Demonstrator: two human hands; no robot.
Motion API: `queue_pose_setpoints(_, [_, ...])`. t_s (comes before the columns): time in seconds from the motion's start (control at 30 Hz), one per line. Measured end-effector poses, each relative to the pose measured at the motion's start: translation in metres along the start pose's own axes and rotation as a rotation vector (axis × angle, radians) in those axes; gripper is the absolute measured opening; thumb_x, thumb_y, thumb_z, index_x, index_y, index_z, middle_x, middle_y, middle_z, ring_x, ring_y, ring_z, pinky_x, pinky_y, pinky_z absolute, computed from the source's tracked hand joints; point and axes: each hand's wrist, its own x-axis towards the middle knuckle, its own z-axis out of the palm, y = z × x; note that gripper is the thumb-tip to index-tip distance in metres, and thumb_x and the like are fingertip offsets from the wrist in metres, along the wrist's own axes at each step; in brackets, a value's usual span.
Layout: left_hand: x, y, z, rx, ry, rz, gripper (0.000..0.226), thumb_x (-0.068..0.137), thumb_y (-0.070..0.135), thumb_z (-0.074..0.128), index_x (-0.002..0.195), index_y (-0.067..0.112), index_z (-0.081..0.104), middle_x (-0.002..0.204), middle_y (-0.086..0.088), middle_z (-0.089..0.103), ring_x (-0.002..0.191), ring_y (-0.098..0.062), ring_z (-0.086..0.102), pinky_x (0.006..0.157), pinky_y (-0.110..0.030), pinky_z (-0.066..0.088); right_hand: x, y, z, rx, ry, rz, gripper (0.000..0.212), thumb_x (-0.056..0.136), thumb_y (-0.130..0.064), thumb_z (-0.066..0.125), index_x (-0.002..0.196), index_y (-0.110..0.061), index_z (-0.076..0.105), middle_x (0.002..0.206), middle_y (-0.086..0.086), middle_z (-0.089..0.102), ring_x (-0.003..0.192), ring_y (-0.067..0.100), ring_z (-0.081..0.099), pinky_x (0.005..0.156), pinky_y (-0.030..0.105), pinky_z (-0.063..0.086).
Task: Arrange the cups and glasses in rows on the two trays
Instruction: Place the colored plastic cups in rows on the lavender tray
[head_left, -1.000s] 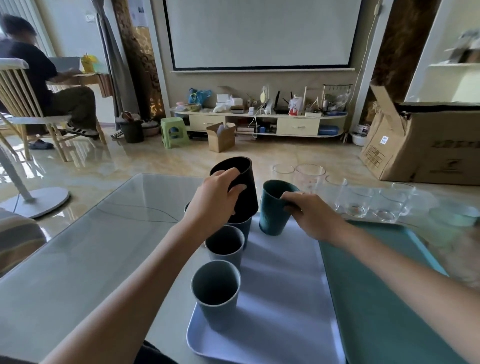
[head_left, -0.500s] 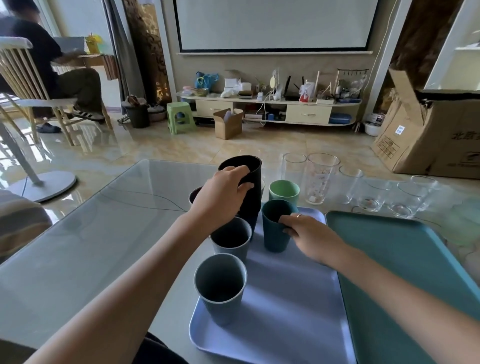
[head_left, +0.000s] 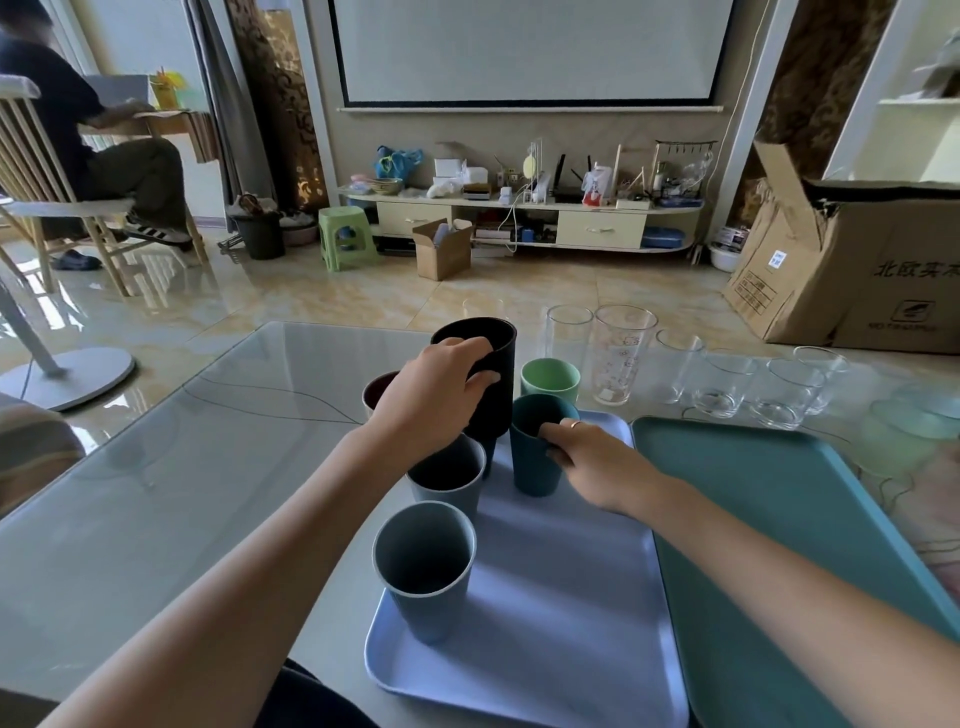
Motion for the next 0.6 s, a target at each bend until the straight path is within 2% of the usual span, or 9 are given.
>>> queue_pose_setpoints(0.13, [-0.001, 0.001, -0.003, -0.012, 0.013, 0.014, 0.019, 0.095, 0.022, 0.052, 0.085, 0.006, 0.049, 0.086, -0.008, 0.055, 0.071, -0.029, 0.057, 0.065, -0.045, 0.049, -0.006, -0.001, -0.002, 0.058, 0.079, 0.021, 0.035, 0.094, -0.025, 0.05, 0.129, -0.021, 0.047, 0.122, 0.003, 0.046, 0.108, 0.024, 0.051, 0.087, 0.037, 0.046])
queue_pose_setpoints(0.23, [-0.001, 0.004, -0.006, -0.038, 0.03, 0.048, 0.016, 0.095, 0.021, 0.052, 0.086, 0.007, 0.05, 0.088, -0.007, 0.057, 0.072, -0.027, 0.058, 0.066, -0.044, 0.052, -0.011, -0.006, -0.009, 0.139, 0.297, 0.038, 0.047, 0.087, -0.033, 0.061, 0.13, -0.026, 0.044, 0.121, 0.002, 0.046, 0.105, 0.021, 0.053, 0.079, 0.03, 0.044])
queue_pose_setpoints(0.3, [-0.002, 0.009, -0.008, -0.084, 0.027, 0.079, 0.014, 0.094, 0.019, 0.053, 0.085, 0.01, 0.049, 0.088, -0.006, 0.057, 0.072, -0.026, 0.059, 0.066, -0.044, 0.053, -0.012, -0.009, -0.016, 0.336, 0.367, 0.051, 0.054, 0.081, -0.034, 0.069, 0.128, -0.026, 0.043, 0.117, 0.002, 0.047, 0.102, 0.019, 0.05, 0.082, 0.03, 0.043])
queue_pose_setpoints(0.37, [-0.003, 0.015, -0.008, -0.135, 0.002, 0.115, 0.012, 0.094, 0.018, 0.054, 0.088, 0.008, 0.052, 0.089, -0.007, 0.058, 0.068, -0.024, 0.06, 0.064, -0.044, 0.053, -0.011, -0.014, -0.023, 0.557, 0.335, 0.045, 0.058, 0.077, -0.033, 0.074, 0.126, -0.027, 0.043, 0.114, 0.0, 0.049, 0.1, 0.016, 0.048, 0.084, 0.023, 0.042])
queue_pose_setpoints(0.47, [-0.007, 0.024, -0.005, -0.157, -0.086, 0.158, 0.01, 0.092, 0.016, 0.055, 0.097, 0.008, 0.058, 0.091, -0.005, 0.057, 0.066, -0.013, 0.058, 0.067, -0.039, 0.053, -0.014, -0.025, -0.031, 0.826, 0.258, 0.04, 0.055, 0.077, -0.021, 0.077, 0.122, -0.023, 0.046, 0.106, -0.001, 0.056, 0.088, -0.002, 0.054, 0.069, 0.004, 0.043])
queue_pose_setpoints(0.53, [-0.007, 0.025, -0.003, -0.172, -0.145, 0.172, 0.006, 0.091, 0.014, 0.057, 0.096, 0.011, 0.059, 0.091, -0.004, 0.058, 0.07, -0.015, 0.059, 0.071, -0.04, 0.054, -0.016, -0.028, -0.03, 0.888, 0.24, 0.06, 0.056, 0.077, -0.016, 0.077, 0.123, -0.019, 0.045, 0.103, -0.001, 0.057, 0.08, -0.008, 0.056, 0.063, 0.002, 0.043])
queue_pose_setpoints(0.6, [-0.007, 0.023, -0.005, -0.218, -0.187, 0.154, 0.014, 0.088, 0.012, 0.061, 0.101, 0.014, 0.059, 0.097, -0.002, 0.059, 0.075, -0.016, 0.061, 0.075, -0.037, 0.055, -0.02, -0.027, -0.028, 0.906, 0.239, 0.09, 0.056, 0.076, -0.016, 0.077, 0.122, -0.016, 0.045, 0.102, -0.002, 0.055, 0.081, -0.004, 0.056, 0.062, 0.003, 0.044])
